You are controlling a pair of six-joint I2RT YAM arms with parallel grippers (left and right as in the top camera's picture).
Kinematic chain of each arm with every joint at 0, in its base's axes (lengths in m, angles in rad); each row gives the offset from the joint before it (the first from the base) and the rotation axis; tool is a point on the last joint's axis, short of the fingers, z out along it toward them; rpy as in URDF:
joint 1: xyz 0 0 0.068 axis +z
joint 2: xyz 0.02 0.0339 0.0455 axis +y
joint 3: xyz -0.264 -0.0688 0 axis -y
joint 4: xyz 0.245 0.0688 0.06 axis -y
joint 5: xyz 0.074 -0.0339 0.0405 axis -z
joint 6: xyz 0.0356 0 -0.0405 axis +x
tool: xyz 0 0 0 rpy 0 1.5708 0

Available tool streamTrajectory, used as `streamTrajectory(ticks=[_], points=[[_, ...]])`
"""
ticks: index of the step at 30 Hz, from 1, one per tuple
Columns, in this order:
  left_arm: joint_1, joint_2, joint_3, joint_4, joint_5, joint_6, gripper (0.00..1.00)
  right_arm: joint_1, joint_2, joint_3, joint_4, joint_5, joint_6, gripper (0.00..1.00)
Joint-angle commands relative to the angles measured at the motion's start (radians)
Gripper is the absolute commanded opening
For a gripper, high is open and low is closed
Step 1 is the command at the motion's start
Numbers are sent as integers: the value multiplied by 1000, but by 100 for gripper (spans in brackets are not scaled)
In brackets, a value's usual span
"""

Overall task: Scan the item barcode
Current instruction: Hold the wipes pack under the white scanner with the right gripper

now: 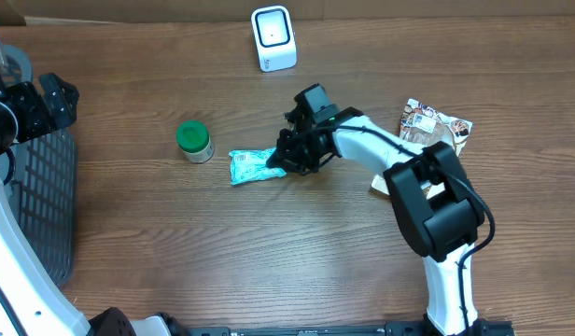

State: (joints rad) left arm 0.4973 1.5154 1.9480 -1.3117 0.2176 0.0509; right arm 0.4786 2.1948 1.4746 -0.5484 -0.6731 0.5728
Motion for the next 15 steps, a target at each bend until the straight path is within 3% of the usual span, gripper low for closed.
streamTrajectory(ticks=[1,6,15], points=[[-7,1,3,3,11,-13,99,-92,-89,-7,-24,-230,-215,4],[-7,1,3,3,11,-13,100,-198,-291,-7,-114,-250,-325,4],[-7,1,3,3,11,-13,100,-276,-592,-7,-211,-108,-343,4]])
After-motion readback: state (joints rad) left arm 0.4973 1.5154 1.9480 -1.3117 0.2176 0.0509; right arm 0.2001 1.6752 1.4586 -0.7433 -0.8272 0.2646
